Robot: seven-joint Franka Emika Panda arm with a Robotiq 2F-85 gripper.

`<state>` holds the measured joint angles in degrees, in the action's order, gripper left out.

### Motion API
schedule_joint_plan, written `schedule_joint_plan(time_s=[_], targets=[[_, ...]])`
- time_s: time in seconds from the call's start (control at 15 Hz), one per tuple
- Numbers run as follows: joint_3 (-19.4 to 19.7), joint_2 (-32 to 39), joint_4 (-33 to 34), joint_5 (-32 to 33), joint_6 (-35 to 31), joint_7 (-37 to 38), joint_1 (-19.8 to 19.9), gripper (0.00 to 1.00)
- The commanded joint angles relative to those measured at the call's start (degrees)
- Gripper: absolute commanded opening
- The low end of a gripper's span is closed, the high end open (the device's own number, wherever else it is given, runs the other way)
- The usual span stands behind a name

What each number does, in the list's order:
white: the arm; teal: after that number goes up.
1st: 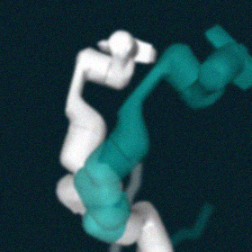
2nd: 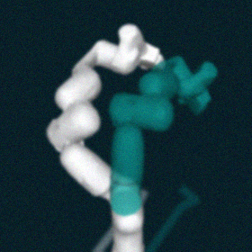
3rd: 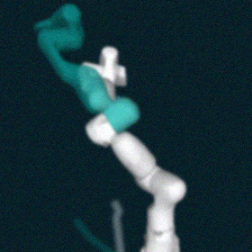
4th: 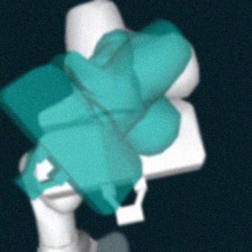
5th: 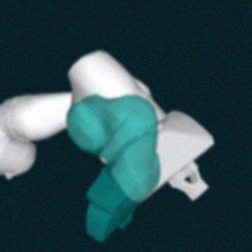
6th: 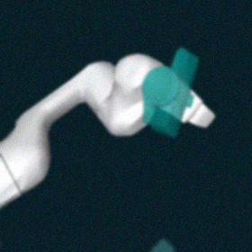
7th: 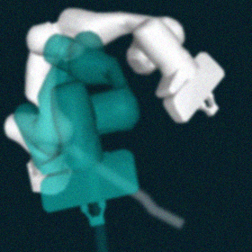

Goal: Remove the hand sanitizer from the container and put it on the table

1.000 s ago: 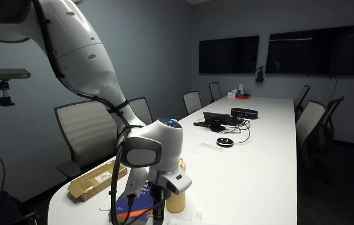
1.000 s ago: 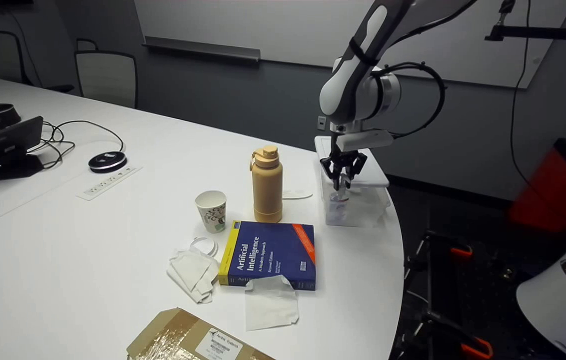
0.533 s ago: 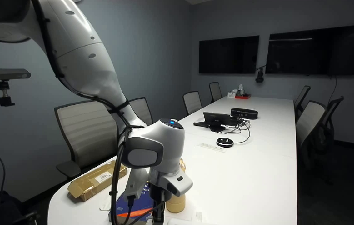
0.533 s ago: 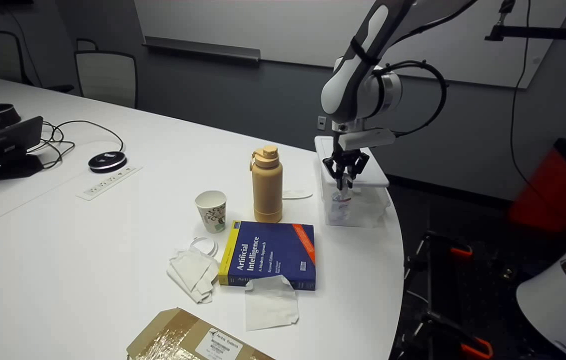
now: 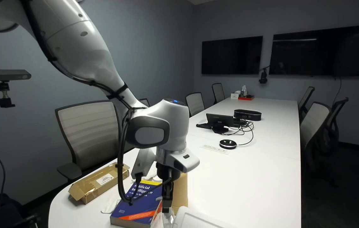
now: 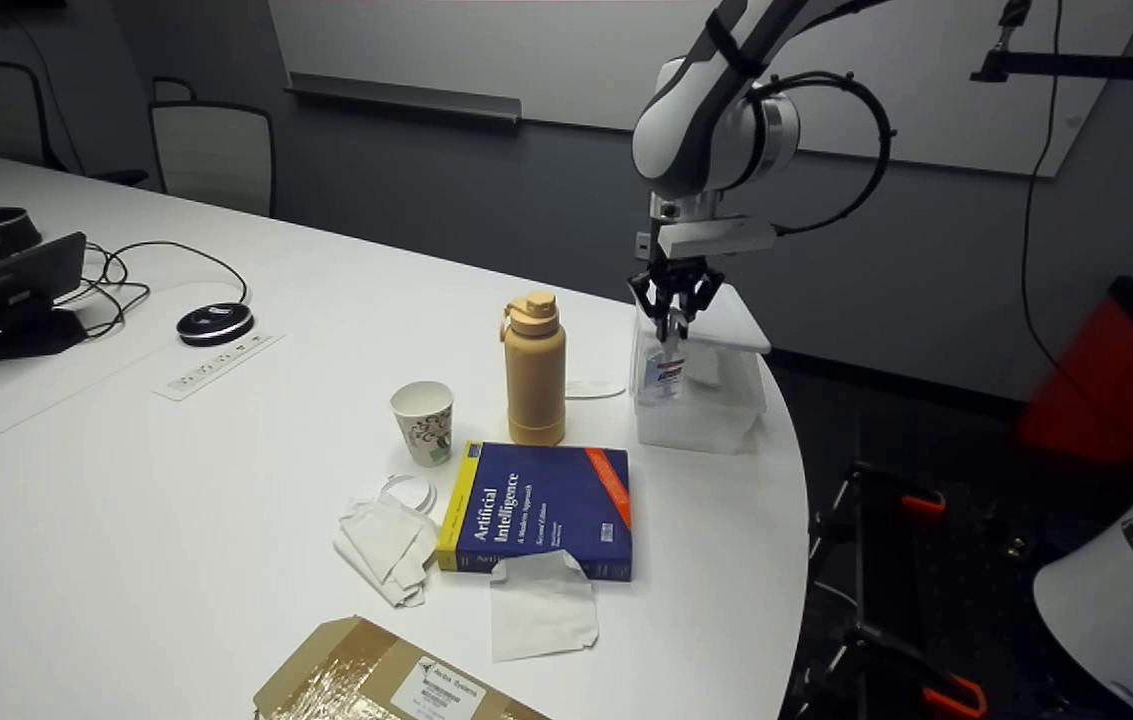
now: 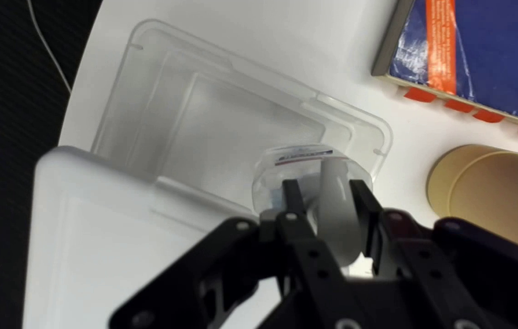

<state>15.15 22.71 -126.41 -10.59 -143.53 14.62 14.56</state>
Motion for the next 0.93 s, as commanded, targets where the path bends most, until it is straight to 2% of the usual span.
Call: schedule_joint_plan(time_s=[0.0,0.47,0.73,0.87], targets=[[1.1,-7.1,-0.6,3.2,5.8,4.8,-3.0,0.07],[-3.3,-15.2,0.4,4.3,16.5,8.1,-7.2,0.07],[-8.3,-15.9,0.8,4.8,16.2,8.6,-11.2,0.07],[-10.4,-14.7,1.5,7.5,14.3,11.6,-13.8,0.07]])
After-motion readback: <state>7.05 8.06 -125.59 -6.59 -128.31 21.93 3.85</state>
